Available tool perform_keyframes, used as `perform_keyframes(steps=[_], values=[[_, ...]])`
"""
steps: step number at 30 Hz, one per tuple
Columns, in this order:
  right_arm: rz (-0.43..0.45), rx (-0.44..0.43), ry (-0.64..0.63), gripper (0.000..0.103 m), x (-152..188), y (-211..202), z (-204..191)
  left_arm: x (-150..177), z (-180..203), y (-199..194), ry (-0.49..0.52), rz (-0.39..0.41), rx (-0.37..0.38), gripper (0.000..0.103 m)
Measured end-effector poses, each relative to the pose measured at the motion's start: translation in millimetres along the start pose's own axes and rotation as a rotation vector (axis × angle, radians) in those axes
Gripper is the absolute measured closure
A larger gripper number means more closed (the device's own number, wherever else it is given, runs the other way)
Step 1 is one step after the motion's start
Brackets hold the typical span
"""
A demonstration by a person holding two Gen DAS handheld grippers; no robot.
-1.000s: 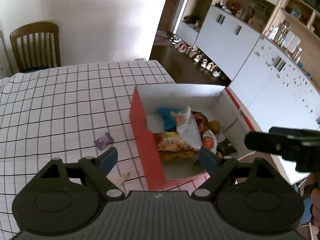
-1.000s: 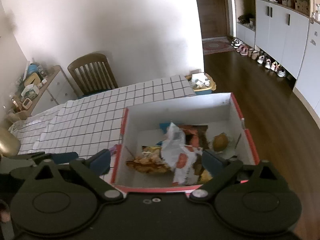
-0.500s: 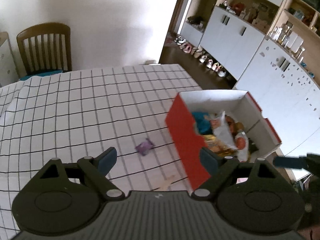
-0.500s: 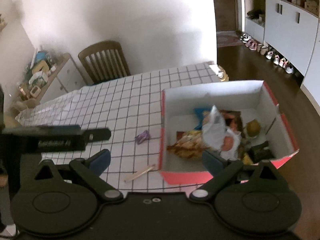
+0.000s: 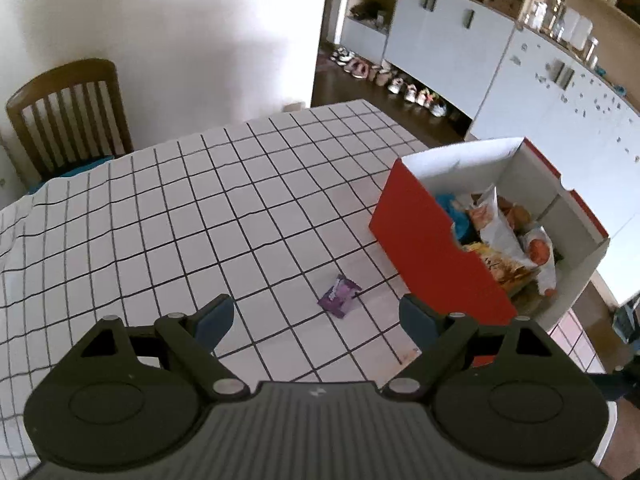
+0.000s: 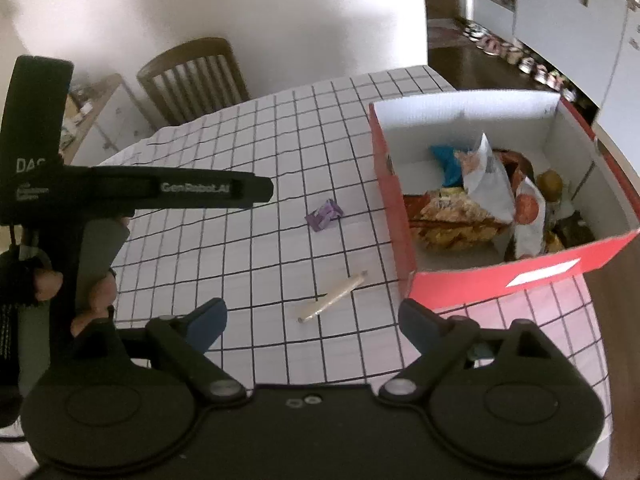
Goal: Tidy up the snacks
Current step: 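Move both tools back toward the purple candy and the breadstick, then grasp the purple candy with the left gripper while the right grasps the breadstick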
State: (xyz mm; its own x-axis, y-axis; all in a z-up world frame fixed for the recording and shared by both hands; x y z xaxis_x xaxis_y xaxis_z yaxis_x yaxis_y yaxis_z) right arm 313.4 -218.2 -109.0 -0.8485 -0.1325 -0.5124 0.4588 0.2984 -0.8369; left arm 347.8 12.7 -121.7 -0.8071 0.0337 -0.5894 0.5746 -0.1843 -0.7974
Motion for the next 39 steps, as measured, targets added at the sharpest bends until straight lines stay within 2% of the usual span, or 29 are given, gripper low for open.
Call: perform_keyframes(steps=[6, 8, 12, 15, 20, 25, 28, 33, 34, 36, 39], values=[[-0.038, 0.039, 0.076, 0.015, 9, 31, -4, -3, -5, 23, 0.048, -0.035, 0.02, 0.013], [-0.04, 0.05, 0.123, 0.021, 13, 40, -2, -2, -3, 34, 0.079, -0.056, 0.028, 0.013], [-0.03, 0.092, 0.249, 0.024, 20, 58, 6, 0, -1, 56, 0.122, -0.086, 0.023, 0.013], [-0.038, 0.126, 0.33, 0.031, 24, 73, 10, -1, 0, 71, 0.132, -0.109, 0.038, 0.013], [-0.038, 0.189, 0.365, 0.033, 27, 93, 13, -1, 0, 98, 0.143, -0.139, 0.065, 0.013], [-0.072, 0.237, 0.418, 0.05, 31, 109, 20, 1, 6, 114, 0.182, -0.142, 0.072, 0.013], [-0.082, 0.241, 0.455, 0.06, 33, 115, 20, 1, 12, 121, 0.203, -0.134, 0.081, 0.013], [-0.075, 0.234, 0.449, 0.071, 27, 119, 13, 3, 13, 129, 0.198, -0.132, 0.081, 0.013], [-0.076, 0.229, 0.447, 0.076, 26, 120, 11, 3, 12, 131, 0.197, -0.13, 0.08, 0.013], [-0.076, 0.224, 0.447, 0.078, 24, 122, 8, 5, 11, 134, 0.202, -0.132, 0.072, 0.026], [-0.078, 0.226, 0.439, 0.08, 21, 127, 5, 7, 11, 134, 0.23, -0.117, 0.056, 0.031]])
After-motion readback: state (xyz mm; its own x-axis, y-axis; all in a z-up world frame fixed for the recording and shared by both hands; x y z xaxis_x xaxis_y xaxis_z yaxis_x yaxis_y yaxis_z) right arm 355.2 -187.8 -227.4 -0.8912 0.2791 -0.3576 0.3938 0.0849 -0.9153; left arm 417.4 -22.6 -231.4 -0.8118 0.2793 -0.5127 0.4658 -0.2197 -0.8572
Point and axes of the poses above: each gripper's, at about its wrist camera, not at the fingertips, and y roughly the way its jaws point, z to its right, x to its underside, the point moved 7 cm from there along y, roughly the way its jaws point, and after that the axes turned 1 degree about x, right-handed, at the moved point
